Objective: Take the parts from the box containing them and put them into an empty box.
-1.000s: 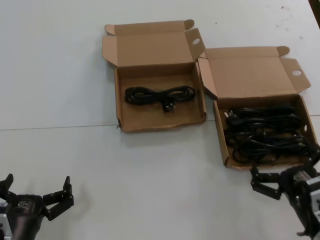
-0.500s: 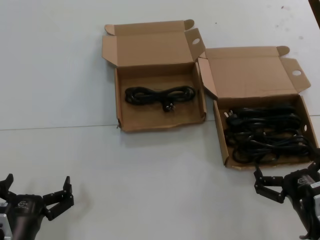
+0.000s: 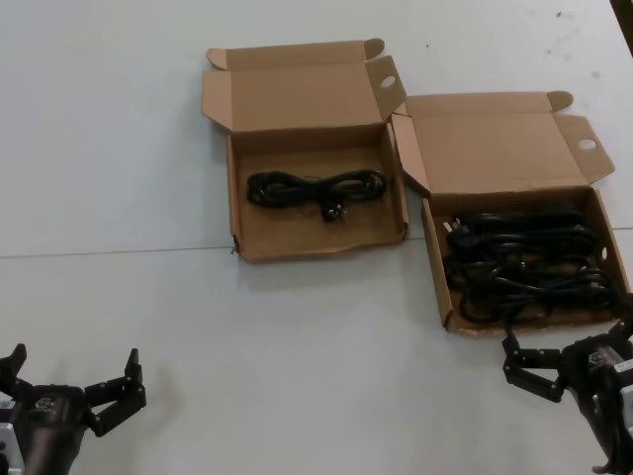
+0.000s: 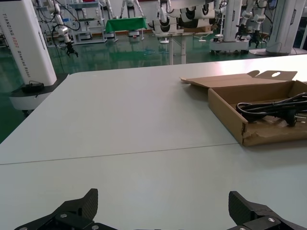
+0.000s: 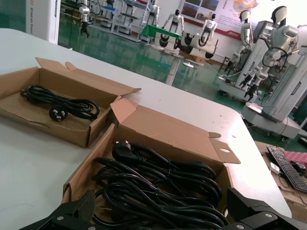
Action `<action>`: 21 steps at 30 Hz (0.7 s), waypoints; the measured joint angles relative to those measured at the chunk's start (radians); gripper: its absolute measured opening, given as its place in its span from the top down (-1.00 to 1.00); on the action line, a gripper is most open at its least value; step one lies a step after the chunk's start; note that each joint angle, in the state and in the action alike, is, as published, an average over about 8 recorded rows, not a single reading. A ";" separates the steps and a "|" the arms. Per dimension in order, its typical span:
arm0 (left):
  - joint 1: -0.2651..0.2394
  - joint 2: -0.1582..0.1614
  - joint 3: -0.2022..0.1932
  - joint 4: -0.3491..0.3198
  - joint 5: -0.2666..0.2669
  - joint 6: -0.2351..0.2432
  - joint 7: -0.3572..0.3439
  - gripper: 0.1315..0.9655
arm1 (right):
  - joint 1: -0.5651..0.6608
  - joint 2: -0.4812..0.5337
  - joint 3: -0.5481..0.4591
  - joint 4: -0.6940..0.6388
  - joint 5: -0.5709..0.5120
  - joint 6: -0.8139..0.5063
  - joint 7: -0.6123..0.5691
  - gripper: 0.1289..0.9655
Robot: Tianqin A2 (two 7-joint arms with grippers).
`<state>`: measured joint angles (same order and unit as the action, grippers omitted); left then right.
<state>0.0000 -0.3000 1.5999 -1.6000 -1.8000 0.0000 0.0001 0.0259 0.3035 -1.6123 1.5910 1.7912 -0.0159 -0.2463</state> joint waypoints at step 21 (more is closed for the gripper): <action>0.000 0.000 0.000 0.000 0.000 0.000 0.000 -1.00 | 0.000 0.000 0.000 0.000 0.000 0.000 0.000 -1.00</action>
<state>0.0000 -0.3000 1.6000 -1.6000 -1.8000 0.0000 0.0000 0.0259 0.3035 -1.6123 1.5910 1.7912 -0.0159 -0.2463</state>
